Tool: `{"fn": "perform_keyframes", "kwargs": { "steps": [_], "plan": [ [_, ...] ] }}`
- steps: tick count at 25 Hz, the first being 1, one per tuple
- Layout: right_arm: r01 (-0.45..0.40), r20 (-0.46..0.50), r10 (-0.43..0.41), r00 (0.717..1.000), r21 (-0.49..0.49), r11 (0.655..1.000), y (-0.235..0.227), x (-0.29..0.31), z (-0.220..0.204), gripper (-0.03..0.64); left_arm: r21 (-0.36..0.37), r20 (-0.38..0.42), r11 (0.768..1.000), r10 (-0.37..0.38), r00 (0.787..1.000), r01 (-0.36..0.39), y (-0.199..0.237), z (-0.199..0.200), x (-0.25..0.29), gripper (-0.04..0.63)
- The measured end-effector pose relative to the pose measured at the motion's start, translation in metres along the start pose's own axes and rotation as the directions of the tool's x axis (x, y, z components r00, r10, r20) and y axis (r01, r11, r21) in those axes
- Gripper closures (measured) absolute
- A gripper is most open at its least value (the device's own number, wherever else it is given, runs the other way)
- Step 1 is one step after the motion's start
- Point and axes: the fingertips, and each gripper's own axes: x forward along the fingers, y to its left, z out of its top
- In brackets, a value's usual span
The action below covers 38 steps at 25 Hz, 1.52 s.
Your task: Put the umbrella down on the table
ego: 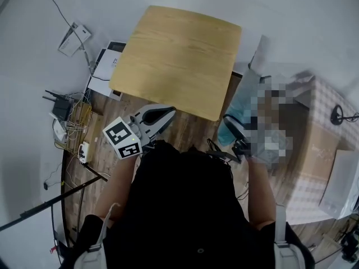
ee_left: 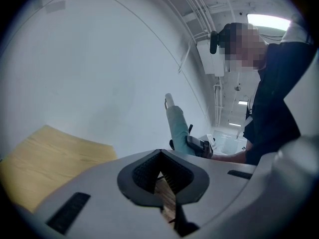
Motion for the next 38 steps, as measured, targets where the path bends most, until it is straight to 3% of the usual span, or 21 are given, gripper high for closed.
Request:
{"fn": "perform_keyframes", "kwargs": {
  "steps": [10, 24, 33, 38],
  "plan": [
    [0.062, 0.012, -0.063, 0.998, 0.055, 0.997, -0.018, 0.029, -0.02, 0.339, -0.035, -0.019, 0.999, -0.028, 0.999, 0.027, 0.044, -0.002, -0.009, 0.583],
    [0.215, 0.083, -0.218, 0.972, 0.044, 0.976, -0.043, 0.144, 0.012, 0.339, -0.023, -0.037, 0.972, -0.236, 0.971, 0.235, 0.165, 0.048, -0.013, 0.583],
    [0.325, 0.045, -0.326, 0.944, 0.035, 0.945, -0.063, 0.201, 0.011, 0.339, -0.086, -0.029, 0.947, -0.313, 0.949, 0.31, 0.233, 0.053, -0.023, 0.583],
    [0.355, 0.024, -0.356, 0.934, 0.045, 0.934, -0.078, 0.219, 0.011, 0.339, -0.125, -0.035, 0.945, -0.31, 0.95, 0.304, 0.26, 0.044, -0.019, 0.583]
  ]
}}
